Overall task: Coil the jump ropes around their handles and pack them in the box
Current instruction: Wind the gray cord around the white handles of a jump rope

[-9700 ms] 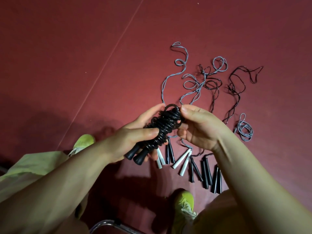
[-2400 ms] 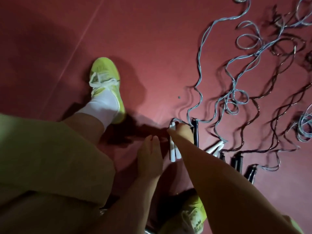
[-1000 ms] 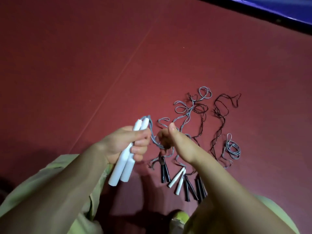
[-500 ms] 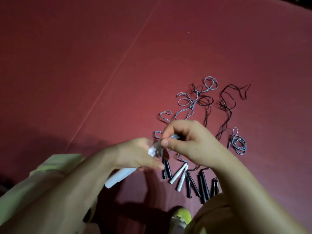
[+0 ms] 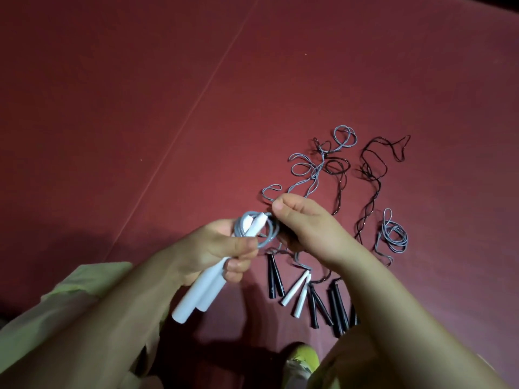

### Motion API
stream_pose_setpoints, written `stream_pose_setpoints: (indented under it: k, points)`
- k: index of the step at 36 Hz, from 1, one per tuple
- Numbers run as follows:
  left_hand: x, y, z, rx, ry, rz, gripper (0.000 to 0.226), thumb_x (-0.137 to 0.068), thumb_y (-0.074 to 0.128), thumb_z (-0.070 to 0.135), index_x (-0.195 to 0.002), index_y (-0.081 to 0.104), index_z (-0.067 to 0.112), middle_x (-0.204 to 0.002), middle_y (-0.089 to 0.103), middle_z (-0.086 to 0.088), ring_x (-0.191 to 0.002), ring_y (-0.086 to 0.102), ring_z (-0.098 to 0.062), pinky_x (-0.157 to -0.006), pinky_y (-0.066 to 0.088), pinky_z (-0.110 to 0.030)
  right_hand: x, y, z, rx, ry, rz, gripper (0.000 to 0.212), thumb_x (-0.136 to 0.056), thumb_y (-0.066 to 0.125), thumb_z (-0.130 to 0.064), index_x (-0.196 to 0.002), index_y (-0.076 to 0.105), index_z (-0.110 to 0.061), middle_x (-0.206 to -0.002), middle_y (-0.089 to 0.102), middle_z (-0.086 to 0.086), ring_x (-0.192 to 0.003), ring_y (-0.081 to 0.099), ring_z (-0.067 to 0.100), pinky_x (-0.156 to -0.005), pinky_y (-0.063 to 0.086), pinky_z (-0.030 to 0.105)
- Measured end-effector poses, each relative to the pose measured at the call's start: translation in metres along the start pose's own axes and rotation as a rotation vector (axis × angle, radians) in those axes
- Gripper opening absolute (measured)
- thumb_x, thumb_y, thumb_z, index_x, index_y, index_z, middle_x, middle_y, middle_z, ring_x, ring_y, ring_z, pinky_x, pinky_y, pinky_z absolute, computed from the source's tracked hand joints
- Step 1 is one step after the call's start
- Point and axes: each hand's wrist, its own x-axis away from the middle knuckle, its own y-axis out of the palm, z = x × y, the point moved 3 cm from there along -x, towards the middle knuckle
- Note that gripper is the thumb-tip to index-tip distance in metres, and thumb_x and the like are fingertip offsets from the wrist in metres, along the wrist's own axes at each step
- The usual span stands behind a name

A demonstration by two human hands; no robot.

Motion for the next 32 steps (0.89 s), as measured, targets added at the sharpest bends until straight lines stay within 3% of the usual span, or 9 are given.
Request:
stream_pose_setpoints:
  k: [3, 7, 11, 13, 17, 23, 27, 29, 32]
  points:
    - [0.0, -0.002, 0.002, -0.026, 0.001, 0.04, 0.055, -0.054, 0.089, 0.024, -0.084, 0.044, 0.014, -0.054, 0.041, 0.005, -0.042, 0.037, -0.006, -0.041, 0.035, -0.018, 0.001, -0.001, 0.001, 0.156, -0.079, -0.019, 0.028, -0.092, 0.048, -0.035, -0.066, 0.051, -0.025, -0.049, 0.045, -0.01, -0.047, 0.038, 0.007, -0.048, 0.033, 0.018]
    - [0.001, -0.002, 0.004, -0.117, -0.019, 0.104, 0.028, -0.073, 0.063, 0.014, -0.093, 0.044, 0.016, -0.054, 0.042, 0.006, -0.043, 0.035, -0.006, -0.041, 0.032, -0.017, 0.003, -0.002, 0.003, 0.262, -0.102, -0.051, 0.029, -0.09, 0.045, -0.04, -0.064, 0.057, -0.034, -0.051, 0.047, -0.013, -0.049, 0.041, 0.002, -0.052, 0.033, 0.017]
    - [0.0, -0.006, 0.007, -0.137, 0.024, 0.123, 0.072, -0.061, 0.079, 0.019, -0.124, 0.044, 0.023, -0.057, 0.044, 0.004, -0.044, 0.039, -0.007, -0.042, 0.035, -0.019, 0.003, 0.002, 0.01, 0.296, -0.063, -0.109, 0.031, -0.089, 0.045, -0.044, -0.064, 0.058, -0.031, -0.053, 0.048, -0.012, -0.05, 0.043, 0.001, -0.054, 0.035, 0.019]
    - [0.0, -0.009, 0.009, -0.137, 0.036, 0.166, 0.079, -0.063, 0.077, 0.015, -0.13, 0.039, 0.031, -0.054, 0.045, 0.004, -0.043, 0.039, -0.008, -0.042, 0.035, -0.02, 0.003, 0.006, 0.013, 0.313, -0.042, -0.128, 0.032, -0.09, 0.046, -0.046, -0.062, 0.057, -0.034, -0.054, 0.05, -0.01, -0.048, 0.043, 0.002, -0.052, 0.036, 0.021]
    - [0.001, -0.005, 0.013, -0.23, 0.074, 0.145, 0.051, -0.067, 0.07, 0.016, -0.109, 0.048, 0.035, -0.053, 0.044, 0.006, -0.044, 0.038, -0.009, -0.043, 0.033, -0.021, 0.001, 0.01, 0.012, 0.281, -0.027, -0.07, 0.038, -0.09, 0.051, -0.047, -0.056, 0.058, -0.032, -0.053, 0.047, -0.008, -0.049, 0.039, 0.008, -0.052, 0.033, 0.025]
    - [0.0, -0.007, 0.011, -0.325, 0.092, 0.217, 0.05, -0.072, 0.062, 0.015, -0.117, 0.046, 0.032, -0.053, 0.047, 0.006, -0.042, 0.038, -0.009, -0.042, 0.034, -0.02, 0.001, 0.014, 0.016, 0.09, 0.056, -0.052, 0.05, -0.096, 0.058, -0.02, -0.046, 0.059, -0.026, -0.046, 0.033, -0.009, -0.04, 0.022, 0.005, -0.039, 0.02, 0.016]
    - [0.001, -0.005, 0.011, -0.415, 0.062, 0.206, 0.05, -0.071, 0.063, 0.021, -0.116, 0.043, 0.027, -0.051, 0.049, 0.006, -0.042, 0.037, -0.009, -0.043, 0.033, -0.023, 0.001, 0.017, 0.02, 0.106, 0.077, -0.092, 0.035, -0.084, 0.063, -0.036, -0.063, 0.056, -0.009, -0.05, 0.032, -0.008, -0.047, 0.022, 0.01, -0.046, 0.02, 0.023]
    - [0.003, -0.004, 0.012, -0.439, 0.038, 0.203, 0.053, -0.07, 0.063, 0.022, -0.118, 0.042, 0.028, -0.05, 0.047, 0.006, -0.041, 0.037, -0.01, -0.042, 0.033, -0.023, 0.002, 0.018, 0.02, 0.106, 0.064, -0.11, 0.039, -0.082, 0.059, -0.036, -0.074, 0.057, 0.002, -0.051, 0.034, -0.012, -0.047, 0.025, 0.006, -0.047, 0.023, 0.018]
    - [0.005, -0.004, 0.012, -0.468, 0.018, 0.205, 0.057, -0.071, 0.065, 0.02, -0.12, 0.038, 0.032, -0.05, 0.048, 0.006, -0.041, 0.039, -0.01, -0.042, 0.035, -0.024, 0.004, 0.02, 0.02, 0.069, 0.051, -0.118, 0.026, -0.081, 0.056, -0.03, -0.073, 0.058, -0.005, -0.049, 0.035, -0.01, -0.043, 0.025, 0.003, -0.043, 0.023, 0.011]
